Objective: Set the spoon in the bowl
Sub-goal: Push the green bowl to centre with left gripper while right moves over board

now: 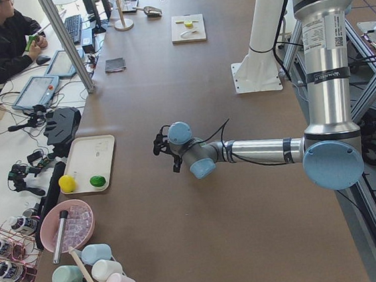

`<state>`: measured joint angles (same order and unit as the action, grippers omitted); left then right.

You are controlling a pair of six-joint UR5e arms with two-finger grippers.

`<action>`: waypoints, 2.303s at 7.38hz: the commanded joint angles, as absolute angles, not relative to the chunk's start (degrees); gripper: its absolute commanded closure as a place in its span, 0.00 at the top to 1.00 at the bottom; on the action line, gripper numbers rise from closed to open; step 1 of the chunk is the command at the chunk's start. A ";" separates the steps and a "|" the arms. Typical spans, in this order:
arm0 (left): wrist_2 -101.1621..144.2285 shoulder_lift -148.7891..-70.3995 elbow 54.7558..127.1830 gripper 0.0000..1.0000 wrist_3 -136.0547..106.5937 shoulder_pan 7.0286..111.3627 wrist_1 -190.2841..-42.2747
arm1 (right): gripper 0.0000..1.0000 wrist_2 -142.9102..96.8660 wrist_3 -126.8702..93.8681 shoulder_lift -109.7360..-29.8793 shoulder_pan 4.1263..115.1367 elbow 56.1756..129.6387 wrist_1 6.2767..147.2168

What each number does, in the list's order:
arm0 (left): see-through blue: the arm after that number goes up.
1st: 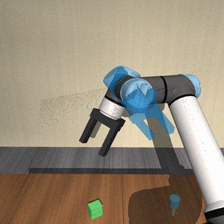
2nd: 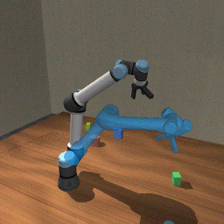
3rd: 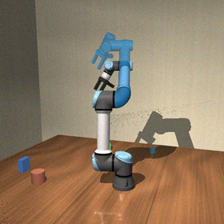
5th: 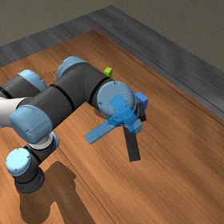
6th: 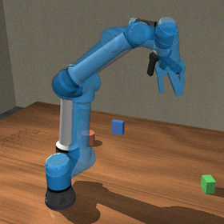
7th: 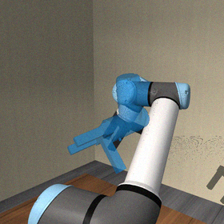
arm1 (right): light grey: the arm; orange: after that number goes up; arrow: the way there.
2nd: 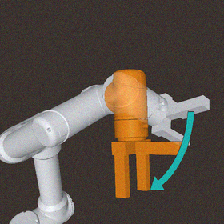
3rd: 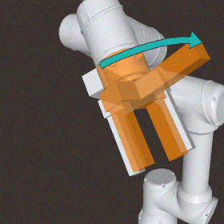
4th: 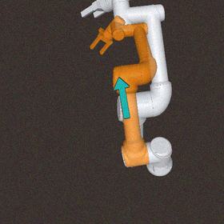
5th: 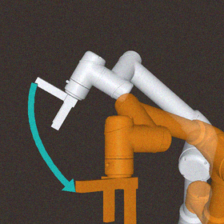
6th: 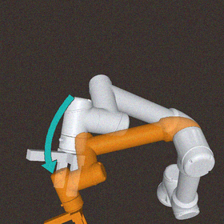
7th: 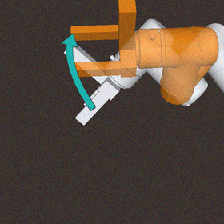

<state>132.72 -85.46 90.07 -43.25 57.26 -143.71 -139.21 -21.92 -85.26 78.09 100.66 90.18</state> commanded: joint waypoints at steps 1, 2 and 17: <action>132.71 -83.60 89.91 0.98 -43.16 54.59 -146.06 | 1.00 -139.13 -27.06 -85.34 76.73 102.30 90.18; 132.63 -83.50 89.30 0.97 -43.42 53.80 -147.29 | 1.00 -139.13 -28.64 -85.34 76.03 102.57 90.18; 126.60 -113.09 94.22 0.00 -68.19 48.99 -125.71 | 1.00 -131.06 -30.41 -85.78 58.91 107.58 82.02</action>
